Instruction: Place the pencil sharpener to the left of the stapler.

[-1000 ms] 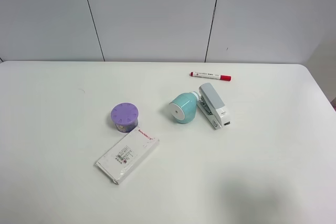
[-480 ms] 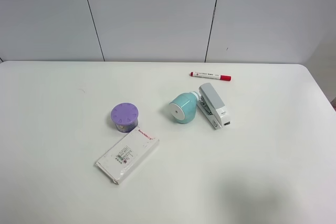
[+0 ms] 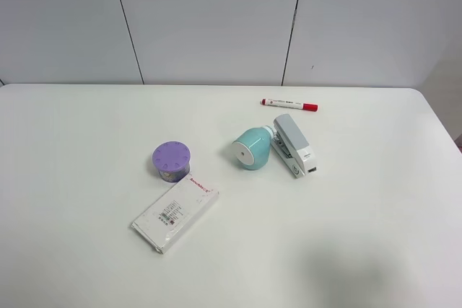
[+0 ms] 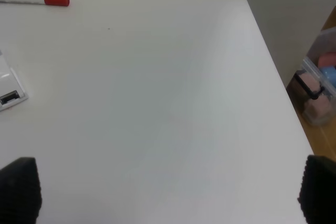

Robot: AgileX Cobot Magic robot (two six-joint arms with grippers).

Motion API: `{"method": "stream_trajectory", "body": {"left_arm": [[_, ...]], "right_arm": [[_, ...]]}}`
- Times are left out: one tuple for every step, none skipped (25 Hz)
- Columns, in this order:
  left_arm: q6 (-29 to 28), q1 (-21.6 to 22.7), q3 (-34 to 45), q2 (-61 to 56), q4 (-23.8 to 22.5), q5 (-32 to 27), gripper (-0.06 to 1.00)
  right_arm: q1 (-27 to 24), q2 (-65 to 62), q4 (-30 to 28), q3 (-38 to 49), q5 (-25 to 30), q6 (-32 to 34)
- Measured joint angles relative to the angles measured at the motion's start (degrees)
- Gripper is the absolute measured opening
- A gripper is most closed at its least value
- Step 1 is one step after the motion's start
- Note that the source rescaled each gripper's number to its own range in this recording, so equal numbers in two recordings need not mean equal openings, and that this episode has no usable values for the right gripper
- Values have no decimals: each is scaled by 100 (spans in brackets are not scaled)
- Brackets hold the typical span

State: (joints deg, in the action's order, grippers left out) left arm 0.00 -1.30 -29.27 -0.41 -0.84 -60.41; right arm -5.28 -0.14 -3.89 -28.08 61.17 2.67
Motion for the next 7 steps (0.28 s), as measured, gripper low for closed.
{"method": "stream_trajectory", "body": {"left_arm": [[0, 0, 0, 0, 0, 0, 98], [0, 0, 0, 0, 0, 0, 98], [0, 0, 0, 0, 0, 0, 98], [0, 0, 0, 0, 0, 0, 98], [0, 0, 0, 0, 0, 0, 98], [0, 0, 0, 0, 0, 0, 98], [0, 0, 0, 0, 0, 0, 98]], "right_arm": [[0, 0, 0, 0, 0, 0], [0, 0, 0, 0, 0, 0], [0, 0, 0, 0, 0, 0], [0, 0, 0, 0, 0, 0], [0, 0, 0, 0, 0, 0], [0, 0, 0, 0, 0, 0], [0, 0, 0, 0, 0, 0]]}}
